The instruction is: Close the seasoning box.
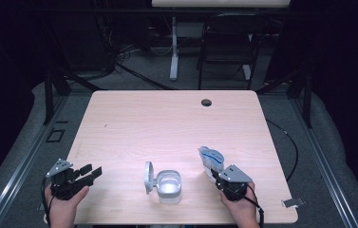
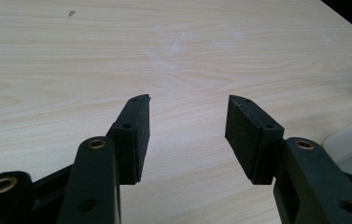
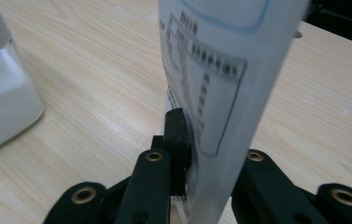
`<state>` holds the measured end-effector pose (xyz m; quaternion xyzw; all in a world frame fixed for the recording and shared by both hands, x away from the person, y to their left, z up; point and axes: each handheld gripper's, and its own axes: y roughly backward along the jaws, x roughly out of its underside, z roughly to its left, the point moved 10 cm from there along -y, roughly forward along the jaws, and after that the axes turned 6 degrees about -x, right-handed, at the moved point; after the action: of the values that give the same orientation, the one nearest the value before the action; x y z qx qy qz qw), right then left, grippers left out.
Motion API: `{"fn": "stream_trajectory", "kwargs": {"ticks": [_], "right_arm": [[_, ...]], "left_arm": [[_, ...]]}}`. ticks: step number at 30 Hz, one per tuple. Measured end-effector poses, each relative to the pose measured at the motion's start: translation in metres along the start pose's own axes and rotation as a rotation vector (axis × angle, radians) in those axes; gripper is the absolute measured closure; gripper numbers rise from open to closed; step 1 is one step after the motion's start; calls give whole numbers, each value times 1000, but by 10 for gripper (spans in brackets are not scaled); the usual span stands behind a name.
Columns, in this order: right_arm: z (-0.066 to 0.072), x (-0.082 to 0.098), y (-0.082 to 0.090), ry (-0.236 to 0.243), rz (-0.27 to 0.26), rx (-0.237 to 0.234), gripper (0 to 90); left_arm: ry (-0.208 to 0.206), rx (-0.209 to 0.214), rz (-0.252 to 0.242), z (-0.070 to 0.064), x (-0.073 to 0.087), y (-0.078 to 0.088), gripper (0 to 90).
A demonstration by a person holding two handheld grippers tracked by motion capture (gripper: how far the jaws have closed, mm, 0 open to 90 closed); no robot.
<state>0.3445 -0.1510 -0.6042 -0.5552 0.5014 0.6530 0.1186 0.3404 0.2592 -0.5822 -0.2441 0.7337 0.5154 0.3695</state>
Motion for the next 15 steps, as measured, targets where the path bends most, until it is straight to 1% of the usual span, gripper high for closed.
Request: {"fn": "stream_trajectory", "kwargs": {"ticks": [1, 4, 5, 6, 7, 10, 12, 15], "right_arm": [[0, 0, 1, 1, 4, 0, 787], [-1, 0, 2, -15, -9, -2, 756], [-2, -1, 4, -17, -8, 1, 712], [-2, -1, 4, -17, -8, 1, 712], [-2, -1, 4, -23, -19, -2, 687], [-4, -1, 5, -30, -24, 6, 621], [-4, -2, 5, -44, -34, 0, 587], [-5, -2, 6, -44, -34, 3, 547]], "left_arm": [[0, 0, 0, 0, 0, 0, 505], [0, 0, 0, 0, 0, 0, 505], [0, -1, 0, 0, 0, 0, 505], [0, 0, 0, 0, 0, 0, 505], [0, 0, 0, 0, 0, 0, 505], [1, -1, -4, 0, 0, 0, 505], [0, 0, -4, -1, -1, 0, 505], [-4, 1, -3, -1, -1, 0, 504]]}}
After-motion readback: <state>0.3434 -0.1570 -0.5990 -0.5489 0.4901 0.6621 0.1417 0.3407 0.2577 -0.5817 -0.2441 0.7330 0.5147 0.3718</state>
